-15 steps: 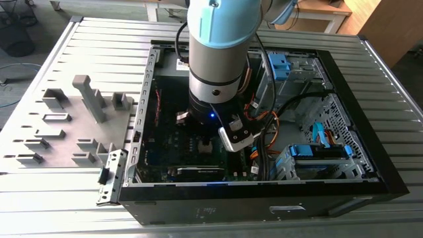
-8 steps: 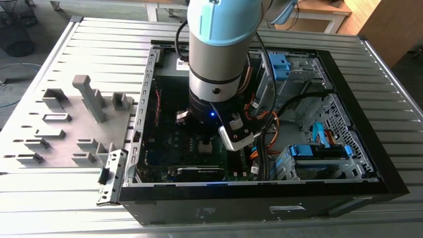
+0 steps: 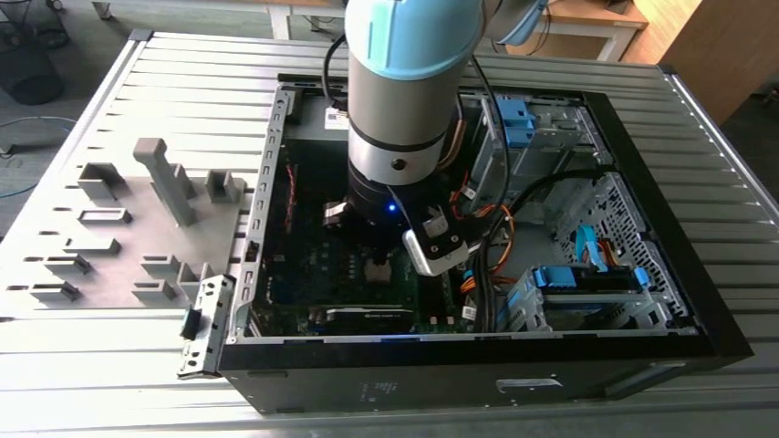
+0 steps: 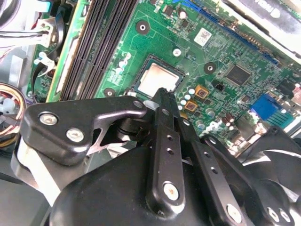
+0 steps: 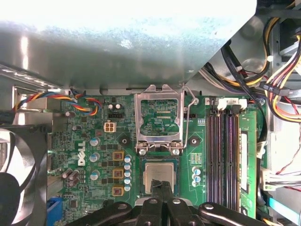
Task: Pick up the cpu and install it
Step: 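Close the cpu cover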
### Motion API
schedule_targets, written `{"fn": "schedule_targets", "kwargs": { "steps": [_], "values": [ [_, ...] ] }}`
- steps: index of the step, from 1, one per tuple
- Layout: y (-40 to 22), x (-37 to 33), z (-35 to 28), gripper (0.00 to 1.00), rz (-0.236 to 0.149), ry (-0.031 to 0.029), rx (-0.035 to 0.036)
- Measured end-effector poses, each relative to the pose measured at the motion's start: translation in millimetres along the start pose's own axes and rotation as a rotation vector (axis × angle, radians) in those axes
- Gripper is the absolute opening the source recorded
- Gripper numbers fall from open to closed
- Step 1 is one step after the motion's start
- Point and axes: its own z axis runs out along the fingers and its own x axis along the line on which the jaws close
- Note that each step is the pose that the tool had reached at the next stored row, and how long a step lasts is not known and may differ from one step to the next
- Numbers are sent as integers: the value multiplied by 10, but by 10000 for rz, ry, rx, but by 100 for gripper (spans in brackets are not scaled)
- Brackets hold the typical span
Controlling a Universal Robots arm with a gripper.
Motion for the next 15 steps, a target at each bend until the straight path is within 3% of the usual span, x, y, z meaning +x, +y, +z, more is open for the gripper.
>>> {"fn": "schedule_targets", "kwargs": {
  "steps": [15],
  "values": [
    [12, -3, -34, 11, 0, 0, 0]
  ]
}}
